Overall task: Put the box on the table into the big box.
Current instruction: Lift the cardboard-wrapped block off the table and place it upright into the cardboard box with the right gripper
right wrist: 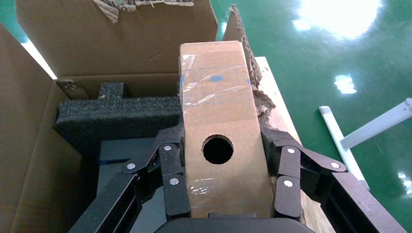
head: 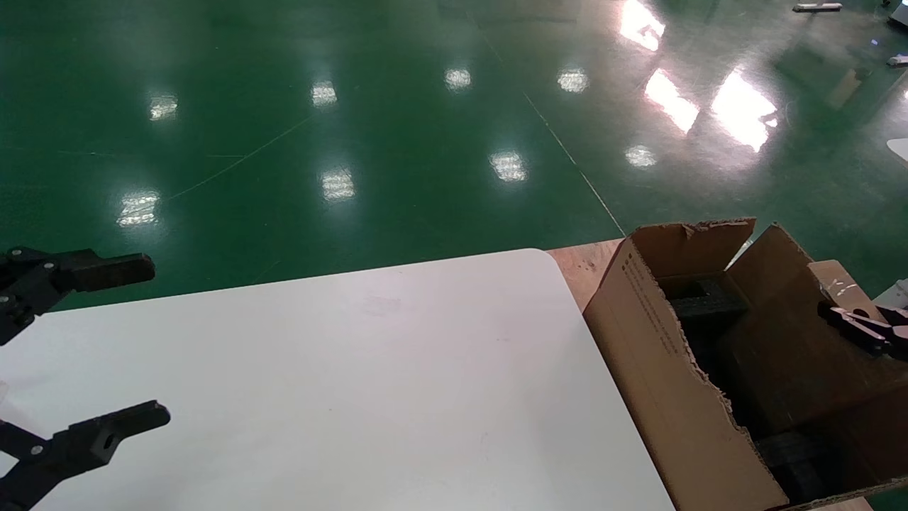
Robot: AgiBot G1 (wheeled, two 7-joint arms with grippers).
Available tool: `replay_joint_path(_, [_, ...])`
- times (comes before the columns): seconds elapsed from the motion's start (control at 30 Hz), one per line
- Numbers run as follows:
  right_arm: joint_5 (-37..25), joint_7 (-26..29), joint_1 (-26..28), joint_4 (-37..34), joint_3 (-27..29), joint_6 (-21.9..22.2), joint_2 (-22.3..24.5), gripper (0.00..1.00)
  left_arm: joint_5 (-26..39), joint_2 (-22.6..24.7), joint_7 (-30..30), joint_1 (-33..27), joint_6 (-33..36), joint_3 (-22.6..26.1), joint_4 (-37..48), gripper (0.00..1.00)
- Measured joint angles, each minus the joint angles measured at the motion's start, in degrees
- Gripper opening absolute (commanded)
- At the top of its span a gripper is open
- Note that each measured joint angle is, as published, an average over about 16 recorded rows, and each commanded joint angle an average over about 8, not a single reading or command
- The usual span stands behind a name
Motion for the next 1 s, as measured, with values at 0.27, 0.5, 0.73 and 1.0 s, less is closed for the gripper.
replay_joint_path(0.27, [3.1,-2.2,-2.4,-1.2,-0.8,-1.4,-1.2,0.78,0.0,0.0,0.0,0.0,0.0,0.0,0.0,1.0])
replay_joint_path(0.5, [4.3,-3.1,-3.6,-2.1,-1.1,-2.1,-1.8,1.0,0.0,0.0,0.0,0.0,0.0,0.0,0.0,1.0])
replay_joint_path(0.73, [4.4,-3.1,-3.8,-2.2,-1.1,-2.1,-1.9,1.0,0.0,0.0,0.0,0.0,0.0,0.0,0.0,1.0])
replay_joint_path(1.0, [4.0,-3.1,-3.5,-2.1,-1.1,-1.9,-1.7,1.0,0.0,0.0,0.0,0.0,0.0,0.0,0.0,1.0])
